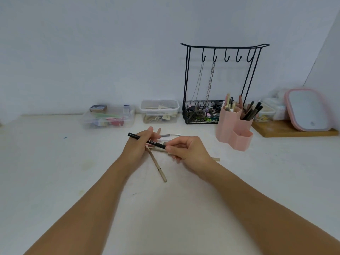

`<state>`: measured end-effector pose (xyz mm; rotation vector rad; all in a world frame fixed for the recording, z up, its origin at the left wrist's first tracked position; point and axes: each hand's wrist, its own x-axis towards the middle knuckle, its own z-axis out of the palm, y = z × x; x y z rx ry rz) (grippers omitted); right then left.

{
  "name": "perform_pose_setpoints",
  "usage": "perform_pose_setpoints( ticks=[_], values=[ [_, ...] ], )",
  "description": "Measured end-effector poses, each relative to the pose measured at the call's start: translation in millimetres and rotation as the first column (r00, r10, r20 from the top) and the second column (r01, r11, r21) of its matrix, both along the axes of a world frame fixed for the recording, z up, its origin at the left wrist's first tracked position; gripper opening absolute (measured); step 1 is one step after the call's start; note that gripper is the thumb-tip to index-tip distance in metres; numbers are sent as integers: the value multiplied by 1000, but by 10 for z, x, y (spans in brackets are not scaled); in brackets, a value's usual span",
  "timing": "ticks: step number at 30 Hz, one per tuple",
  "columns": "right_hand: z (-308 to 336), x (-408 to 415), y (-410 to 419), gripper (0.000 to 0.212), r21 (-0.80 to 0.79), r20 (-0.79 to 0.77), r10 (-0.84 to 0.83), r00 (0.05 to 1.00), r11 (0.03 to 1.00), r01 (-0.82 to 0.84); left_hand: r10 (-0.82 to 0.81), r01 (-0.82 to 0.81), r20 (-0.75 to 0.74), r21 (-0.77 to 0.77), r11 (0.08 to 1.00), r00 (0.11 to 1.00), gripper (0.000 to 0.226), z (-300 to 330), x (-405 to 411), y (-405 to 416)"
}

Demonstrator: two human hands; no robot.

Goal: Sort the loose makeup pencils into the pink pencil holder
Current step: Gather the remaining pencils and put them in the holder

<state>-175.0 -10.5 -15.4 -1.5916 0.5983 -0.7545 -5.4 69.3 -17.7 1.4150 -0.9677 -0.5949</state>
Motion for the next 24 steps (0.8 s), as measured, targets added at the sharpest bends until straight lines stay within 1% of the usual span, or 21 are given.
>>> perform_pose_setpoints(
  ticks=[1,2,3,4,5,6,7,8,10,12,14,15,16,18,20,21,23,24],
  values=[
    [-9,5,1,13,-21,-17,18,1000,1000,-19,22,-22,-27,7,1000,999,45,13,10,-4],
    [-13,7,0,14,-50,-37,13,999,999,-15,48,-47,-92,11,999,995,47,32,27,-6],
    [-18,4,-19,12,-106,-64,-32,997,994,25,60,-63,-209,-10,998,976,51,37,63,-18],
    [-16,-12,-53,8,-197,-92,-113,989,976,93,49,-76,-363,-62,995,931,54,54,93,-28],
    [-4,-31,-94,5,-299,-114,-209,971,940,167,29,-103,-504,-120,987,863,55,64,127,-34],
    [19,-50,-136,4,-392,-126,-291,948,893,222,23,-144,-604,-152,978,796,55,75,157,-32],
    [60,-47,-161,4,-471,-141,-339,930,849,239,34,-182,-664,-154,971,746,53,77,200,-19],
    [110,-26,-175,5,-531,-162,-356,920,817,223,58,-211,-691,-138,968,720,51,89,222,1],
    [193,122,-184,7,-600,-240,-339,910,788,136,94,-240,-712,-107,965,696,46,86,261,10],
    [222,385,-184,24,-618,-344,-366,864,781,85,94,-238,-724,-99,966,684,41,79,289,9],
    [215,667,-210,42,-619,-425,-436,793,779,96,72,-243,-760,-116,963,646,35,79,301,23],
    [202,790,-216,46,-614,-452,-458,766,782,106,58,-250,-783,-126,960,619,33,65,318,34],
    [184,887,-234,44,-607,-469,-475,744,786,119,43,-250,-803,-134,959,594,31,57,325,42],
    [175,1016,-269,31,-595,-505,-489,712,794,123,13,-240,-822,-151,959,570,30,41,343,41],
    [155,1069,-322,20,-603,-524,-501,689,789,115,20,-229,-805,-145,962,593,34,28,341,22],
    [154,1080,-333,19,-606,-525,-507,684,787,117,30,-232,-789,-143,962,613,35,36,341,22],
    [165,1037,-346,23,-597,-497,-516,698,787,156,46,-234,-753,-146,961,656,31,51,328,20],
    [188,987,-340,29,-577,-463,-510,725,794,190,54,-232,-727,-148,961,684,27,53,323,19]
  ],
)
